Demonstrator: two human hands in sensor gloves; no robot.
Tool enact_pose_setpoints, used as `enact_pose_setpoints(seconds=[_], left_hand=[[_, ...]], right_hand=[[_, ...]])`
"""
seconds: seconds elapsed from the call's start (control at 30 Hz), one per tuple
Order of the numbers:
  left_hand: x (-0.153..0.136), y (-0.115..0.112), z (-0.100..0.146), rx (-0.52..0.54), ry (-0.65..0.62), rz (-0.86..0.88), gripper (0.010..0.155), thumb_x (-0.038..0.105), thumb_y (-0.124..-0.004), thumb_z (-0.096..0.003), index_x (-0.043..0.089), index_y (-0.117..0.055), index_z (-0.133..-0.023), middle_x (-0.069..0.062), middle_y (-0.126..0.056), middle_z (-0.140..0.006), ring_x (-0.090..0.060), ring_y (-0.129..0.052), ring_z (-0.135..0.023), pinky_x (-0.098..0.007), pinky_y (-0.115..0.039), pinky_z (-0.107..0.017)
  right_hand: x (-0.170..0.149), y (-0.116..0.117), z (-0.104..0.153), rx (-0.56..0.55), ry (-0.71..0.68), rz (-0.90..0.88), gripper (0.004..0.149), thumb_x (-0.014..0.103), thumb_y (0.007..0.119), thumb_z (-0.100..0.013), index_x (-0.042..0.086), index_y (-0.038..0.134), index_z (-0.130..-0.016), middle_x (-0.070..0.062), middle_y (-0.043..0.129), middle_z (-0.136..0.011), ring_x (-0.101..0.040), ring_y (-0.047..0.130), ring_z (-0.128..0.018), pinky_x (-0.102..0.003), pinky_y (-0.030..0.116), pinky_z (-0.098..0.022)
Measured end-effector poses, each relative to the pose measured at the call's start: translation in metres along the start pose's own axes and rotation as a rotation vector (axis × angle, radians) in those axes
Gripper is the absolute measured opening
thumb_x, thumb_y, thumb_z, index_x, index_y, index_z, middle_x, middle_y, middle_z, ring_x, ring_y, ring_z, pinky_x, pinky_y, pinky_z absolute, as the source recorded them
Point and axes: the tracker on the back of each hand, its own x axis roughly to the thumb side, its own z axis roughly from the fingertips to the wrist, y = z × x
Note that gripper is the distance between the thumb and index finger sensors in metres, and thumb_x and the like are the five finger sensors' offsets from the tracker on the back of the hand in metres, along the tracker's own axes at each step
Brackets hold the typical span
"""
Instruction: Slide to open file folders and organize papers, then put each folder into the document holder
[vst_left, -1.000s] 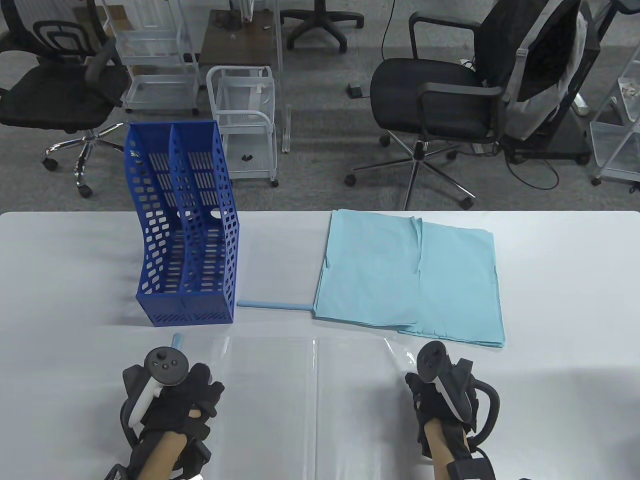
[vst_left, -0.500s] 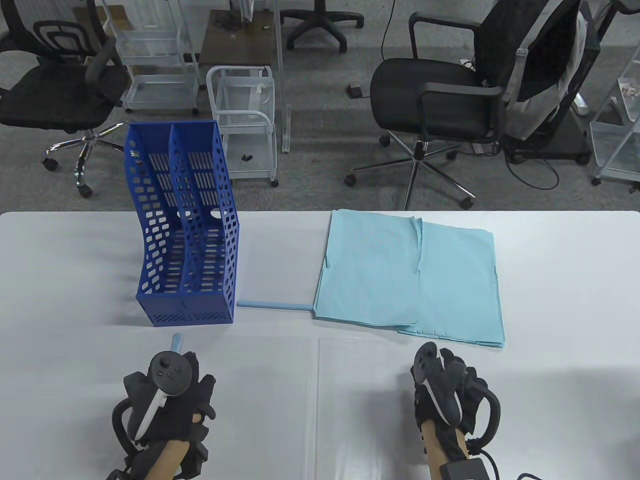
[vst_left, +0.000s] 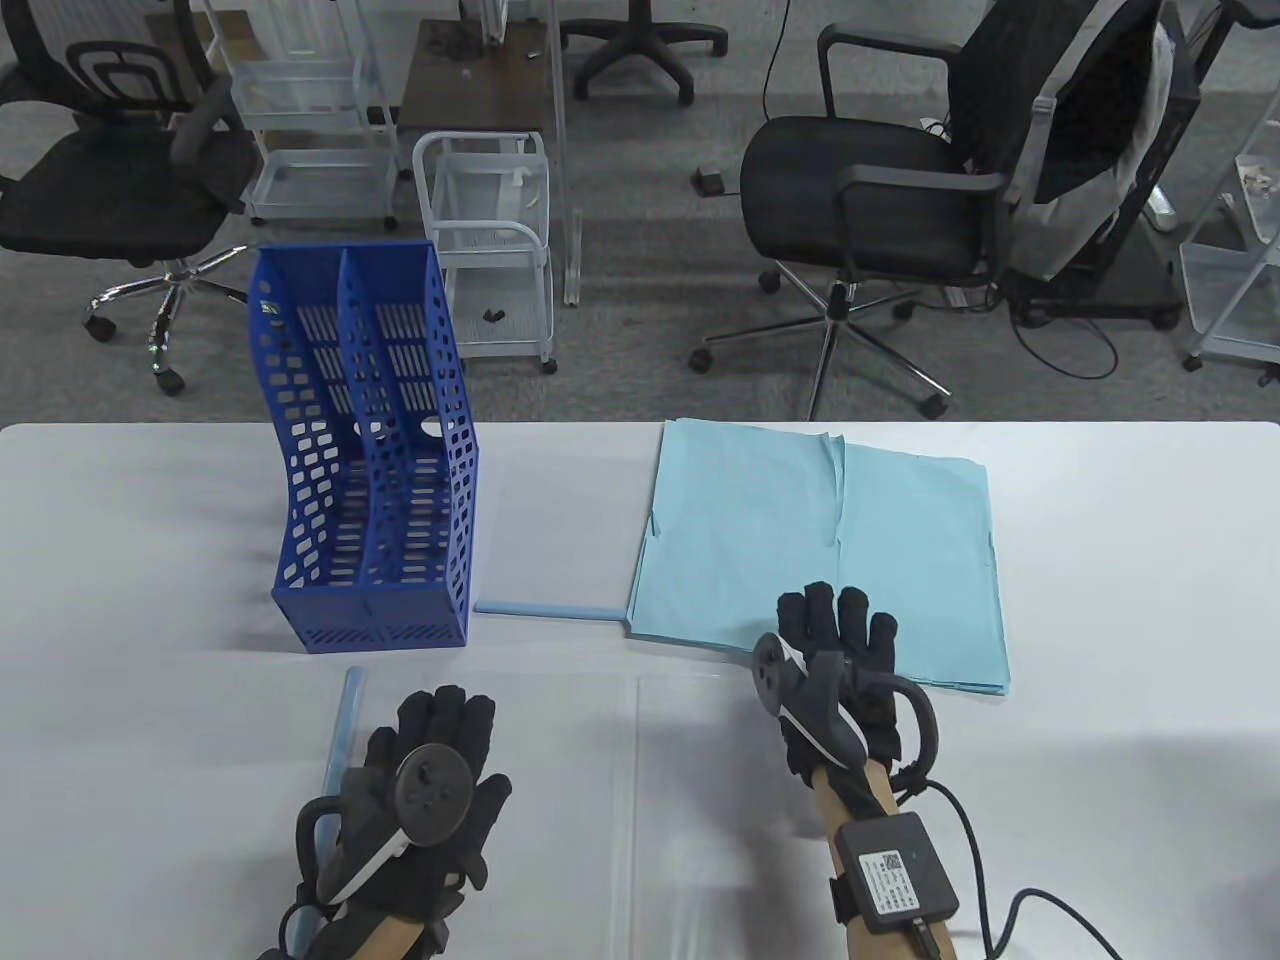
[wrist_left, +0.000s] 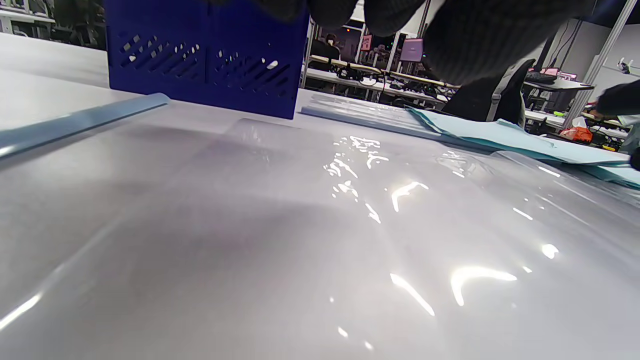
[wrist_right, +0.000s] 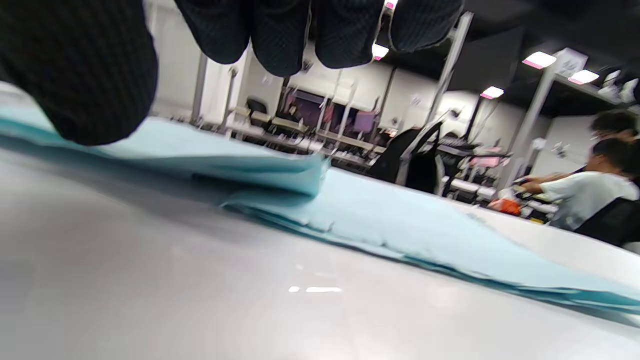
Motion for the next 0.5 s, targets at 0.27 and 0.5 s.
enact_pose_setpoints(seconds=[0.27,0.5], left_hand=[[-0.002,-0.005,-0.004,-0.050,0.009,-0.003,0.075,0.055,-0.081,-0.0471,0.041,-0.051,-0.114,0.009,-0.050,-0.124,-0.025,-0.050,-0.119,-0.056,-0.047,-0.084],[-0.004,-0.006,-0.005,-0.064,0.019,0.018,0.074,0.055,-0.081,-0.0472,0.040,-0.051,-0.114,0.009,-0.050,-0.124,-0.025,-0.050,-0.119,-0.056,-0.047,-0.084]], right_hand=[[0.011,0.012,-0.035,0.159,-0.025,0.002,0.080,0.056,0.089,-0.030,0.045,0.051,-0.100,0.016,0.054,-0.115,-0.022,0.051,-0.113,-0.052,0.046,-0.084],[0.010,0.014,-0.046,0.280,-0.058,-0.046,0.075,0.052,0.089,-0.034,0.046,0.052,-0.099,0.019,0.057,-0.114,-0.021,0.050,-0.113,-0.054,0.043,-0.084]])
